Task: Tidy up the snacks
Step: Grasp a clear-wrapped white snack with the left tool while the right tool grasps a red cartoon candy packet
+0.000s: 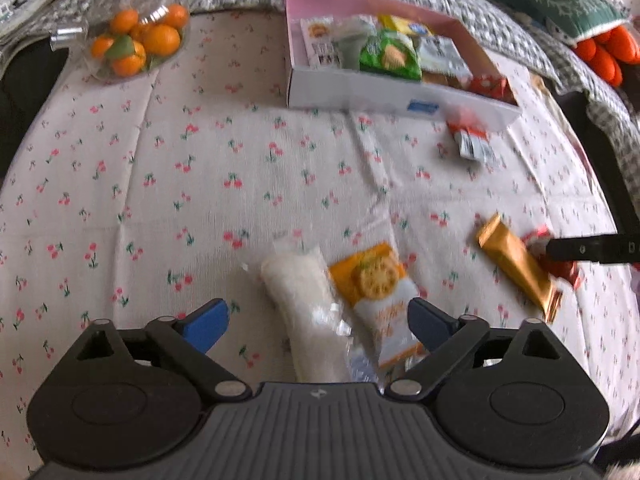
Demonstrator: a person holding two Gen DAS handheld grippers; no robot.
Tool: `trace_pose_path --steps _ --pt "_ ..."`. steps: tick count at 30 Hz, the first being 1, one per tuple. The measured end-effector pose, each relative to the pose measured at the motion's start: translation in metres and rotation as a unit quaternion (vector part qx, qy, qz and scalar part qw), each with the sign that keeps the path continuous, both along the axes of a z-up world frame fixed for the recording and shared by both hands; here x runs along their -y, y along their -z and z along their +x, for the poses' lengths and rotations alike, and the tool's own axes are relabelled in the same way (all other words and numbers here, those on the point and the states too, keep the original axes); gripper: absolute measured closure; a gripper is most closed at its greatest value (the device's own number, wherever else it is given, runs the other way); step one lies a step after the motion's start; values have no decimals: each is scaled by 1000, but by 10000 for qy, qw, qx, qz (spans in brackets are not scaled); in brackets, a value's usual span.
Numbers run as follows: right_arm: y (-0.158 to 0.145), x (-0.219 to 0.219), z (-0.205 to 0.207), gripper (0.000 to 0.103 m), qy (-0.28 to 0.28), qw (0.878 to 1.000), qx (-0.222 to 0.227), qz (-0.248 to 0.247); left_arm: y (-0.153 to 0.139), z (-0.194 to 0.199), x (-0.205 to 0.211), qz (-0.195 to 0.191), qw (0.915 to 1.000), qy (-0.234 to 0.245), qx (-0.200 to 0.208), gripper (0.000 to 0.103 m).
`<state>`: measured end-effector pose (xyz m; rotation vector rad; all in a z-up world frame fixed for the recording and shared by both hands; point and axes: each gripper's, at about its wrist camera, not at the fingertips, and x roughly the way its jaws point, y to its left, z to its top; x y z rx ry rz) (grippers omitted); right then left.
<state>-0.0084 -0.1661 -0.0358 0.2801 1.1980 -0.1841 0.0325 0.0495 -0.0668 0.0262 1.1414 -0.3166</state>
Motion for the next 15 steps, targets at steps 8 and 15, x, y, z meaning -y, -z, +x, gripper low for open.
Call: trace_pose_path --steps 8,15 --pt "13 1 -8 15 -123 9986 -242 -448 11 -11 -13 183 9996 220 -85 34" --pt "14 8 -6 15 -3 9966 -204 -804 10 -7 -29 509 9984 -16 229 46"
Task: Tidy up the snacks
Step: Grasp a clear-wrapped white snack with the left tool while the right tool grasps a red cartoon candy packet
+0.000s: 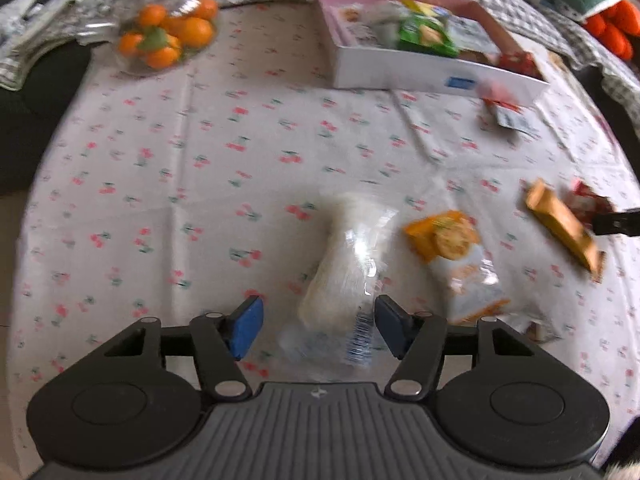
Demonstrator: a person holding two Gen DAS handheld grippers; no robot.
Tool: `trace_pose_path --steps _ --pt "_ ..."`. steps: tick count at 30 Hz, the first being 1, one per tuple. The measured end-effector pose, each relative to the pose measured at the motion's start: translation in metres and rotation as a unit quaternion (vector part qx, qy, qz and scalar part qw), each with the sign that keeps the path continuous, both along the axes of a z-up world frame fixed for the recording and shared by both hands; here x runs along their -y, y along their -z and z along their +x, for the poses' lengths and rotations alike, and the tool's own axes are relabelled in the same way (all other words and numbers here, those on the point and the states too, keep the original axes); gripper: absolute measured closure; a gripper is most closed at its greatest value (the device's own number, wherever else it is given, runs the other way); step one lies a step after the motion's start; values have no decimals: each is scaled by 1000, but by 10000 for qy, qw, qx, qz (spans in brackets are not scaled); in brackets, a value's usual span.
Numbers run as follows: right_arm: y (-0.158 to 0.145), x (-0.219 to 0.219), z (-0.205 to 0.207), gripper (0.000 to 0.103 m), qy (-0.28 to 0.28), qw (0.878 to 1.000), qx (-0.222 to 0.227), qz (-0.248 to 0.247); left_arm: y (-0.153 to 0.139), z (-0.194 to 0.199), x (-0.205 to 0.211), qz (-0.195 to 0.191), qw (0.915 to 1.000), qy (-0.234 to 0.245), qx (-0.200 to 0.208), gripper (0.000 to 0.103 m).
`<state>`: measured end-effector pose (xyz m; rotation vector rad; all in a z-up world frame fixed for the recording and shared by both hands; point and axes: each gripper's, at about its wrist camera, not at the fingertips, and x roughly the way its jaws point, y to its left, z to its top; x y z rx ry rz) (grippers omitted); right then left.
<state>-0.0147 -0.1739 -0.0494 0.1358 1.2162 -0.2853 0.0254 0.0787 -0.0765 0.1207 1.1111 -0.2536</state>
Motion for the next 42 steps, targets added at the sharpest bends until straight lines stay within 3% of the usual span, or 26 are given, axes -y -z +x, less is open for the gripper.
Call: trace_pose_path --steps 6,14,23,29,33,36,37,42 --pt "-1 -4 1 15 -232 9997 77 -6 0 2 -5 -243 9996 65 96 43" --pt "6 -13 4 16 -528 9985 57 -143 4 2 5 -35 9987 432 267 44" --pt "6 -13 4 20 -526 9984 180 -113 4 3 8 -26 9983 482 311 58" --pt "5 -11 6 35 -456 9987 213 53 3 6 10 -70 9984 466 304 67" --pt "3 -11 7 54 -471 9985 237 125 2 8 10 -133 9987 410 288 70" --pt "2 -12 8 60 -441 9986 243 183 1 8 10 -206 9988 345 277 71" --pt "1 -12 9 70 -429 9986 244 203 0 8 9 -228 9988 328 279 71" --pt "-3 -11 10 79 -351 9984 311 308 -2 9 8 -339 9987 223 309 77"
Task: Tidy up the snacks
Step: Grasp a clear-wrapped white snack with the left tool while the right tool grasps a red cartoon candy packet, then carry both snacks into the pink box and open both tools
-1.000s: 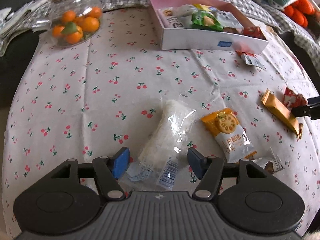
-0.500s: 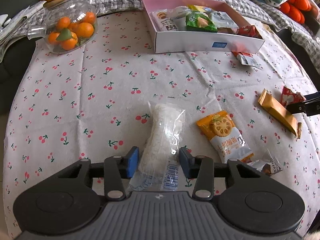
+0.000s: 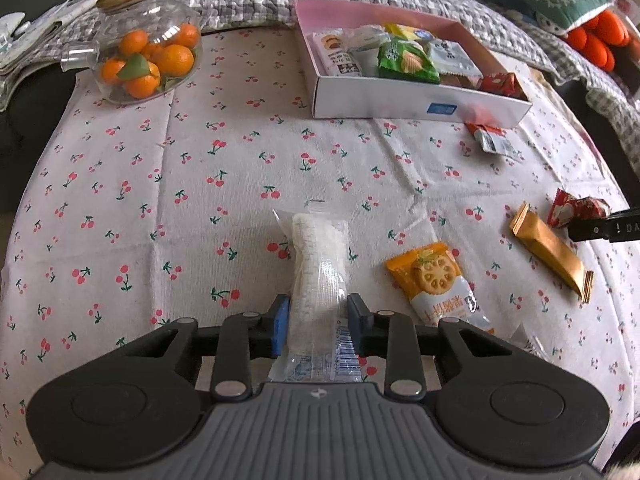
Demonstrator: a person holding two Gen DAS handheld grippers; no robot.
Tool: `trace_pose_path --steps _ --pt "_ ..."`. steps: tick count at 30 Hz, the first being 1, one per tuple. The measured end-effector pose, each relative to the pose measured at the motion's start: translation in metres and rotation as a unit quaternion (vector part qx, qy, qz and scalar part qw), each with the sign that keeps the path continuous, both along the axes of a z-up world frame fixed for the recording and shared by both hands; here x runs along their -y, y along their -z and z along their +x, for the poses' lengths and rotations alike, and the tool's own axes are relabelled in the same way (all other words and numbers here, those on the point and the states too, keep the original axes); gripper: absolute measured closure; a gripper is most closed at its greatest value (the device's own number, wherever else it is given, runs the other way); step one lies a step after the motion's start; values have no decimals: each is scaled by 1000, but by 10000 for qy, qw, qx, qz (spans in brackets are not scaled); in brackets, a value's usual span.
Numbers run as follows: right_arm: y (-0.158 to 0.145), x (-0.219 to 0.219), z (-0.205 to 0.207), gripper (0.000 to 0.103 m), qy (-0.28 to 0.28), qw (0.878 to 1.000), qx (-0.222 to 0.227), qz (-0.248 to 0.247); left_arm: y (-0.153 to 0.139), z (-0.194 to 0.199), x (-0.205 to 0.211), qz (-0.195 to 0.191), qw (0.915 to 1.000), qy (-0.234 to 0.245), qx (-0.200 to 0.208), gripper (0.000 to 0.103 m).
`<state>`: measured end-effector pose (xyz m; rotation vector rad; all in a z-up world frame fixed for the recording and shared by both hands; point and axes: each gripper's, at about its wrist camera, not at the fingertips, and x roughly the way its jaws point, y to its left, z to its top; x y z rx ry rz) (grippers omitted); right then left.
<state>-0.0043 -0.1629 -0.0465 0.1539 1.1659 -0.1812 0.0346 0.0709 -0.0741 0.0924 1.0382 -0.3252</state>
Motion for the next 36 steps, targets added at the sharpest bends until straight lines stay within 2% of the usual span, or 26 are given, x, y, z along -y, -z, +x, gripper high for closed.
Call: trace_pose_path --steps 15,36 --pt "-18 10 2 79 227 9986 316 345 -11 6 7 -259 9995 -191 42 85" --pt "-39 1 28 79 316 9943 674 762 -44 20 28 -721 9961 -349 366 88"
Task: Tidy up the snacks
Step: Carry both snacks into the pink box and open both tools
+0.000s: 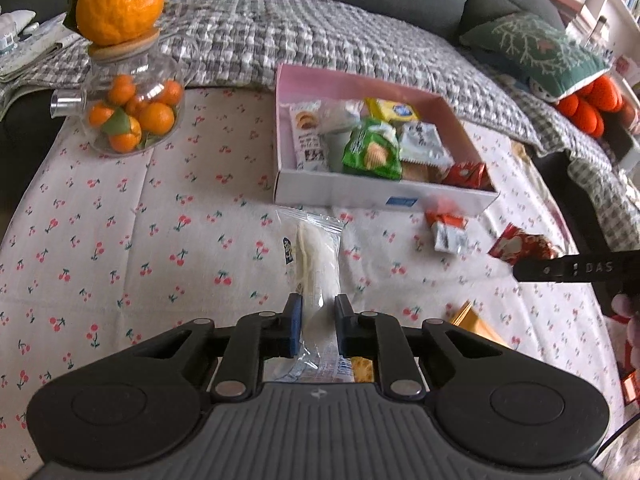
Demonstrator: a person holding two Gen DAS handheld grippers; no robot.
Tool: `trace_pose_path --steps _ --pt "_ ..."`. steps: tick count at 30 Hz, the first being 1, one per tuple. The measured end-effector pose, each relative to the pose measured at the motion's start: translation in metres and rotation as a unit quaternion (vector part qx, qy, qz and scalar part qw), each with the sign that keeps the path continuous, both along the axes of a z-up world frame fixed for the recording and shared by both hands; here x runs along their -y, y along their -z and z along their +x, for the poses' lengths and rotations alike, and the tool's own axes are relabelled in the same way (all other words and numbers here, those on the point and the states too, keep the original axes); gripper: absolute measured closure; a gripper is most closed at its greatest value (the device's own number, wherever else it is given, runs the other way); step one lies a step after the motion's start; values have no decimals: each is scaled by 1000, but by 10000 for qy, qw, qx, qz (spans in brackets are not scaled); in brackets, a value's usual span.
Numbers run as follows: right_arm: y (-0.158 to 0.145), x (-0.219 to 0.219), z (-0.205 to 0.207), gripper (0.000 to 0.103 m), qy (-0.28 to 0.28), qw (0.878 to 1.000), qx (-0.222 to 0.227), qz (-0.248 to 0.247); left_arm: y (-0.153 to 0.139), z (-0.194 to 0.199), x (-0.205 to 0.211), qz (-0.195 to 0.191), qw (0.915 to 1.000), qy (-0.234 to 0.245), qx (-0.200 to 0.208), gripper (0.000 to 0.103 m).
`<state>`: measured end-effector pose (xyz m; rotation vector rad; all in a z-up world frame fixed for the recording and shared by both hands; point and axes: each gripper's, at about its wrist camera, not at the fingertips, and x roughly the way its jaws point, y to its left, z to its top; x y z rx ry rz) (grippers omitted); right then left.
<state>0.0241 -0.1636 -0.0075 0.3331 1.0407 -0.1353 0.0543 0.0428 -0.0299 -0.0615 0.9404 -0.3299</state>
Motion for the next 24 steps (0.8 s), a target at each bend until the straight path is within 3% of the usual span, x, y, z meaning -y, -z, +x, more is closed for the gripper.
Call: trace_pose_path --steps 13,24 --pt "-13 9 24 79 440 9969 393 527 -21 20 5 -403 9985 -238 293 88" --pt "-14 18 55 79 854 9872 957 943 -31 64 20 -545 9964 -322 564 88"
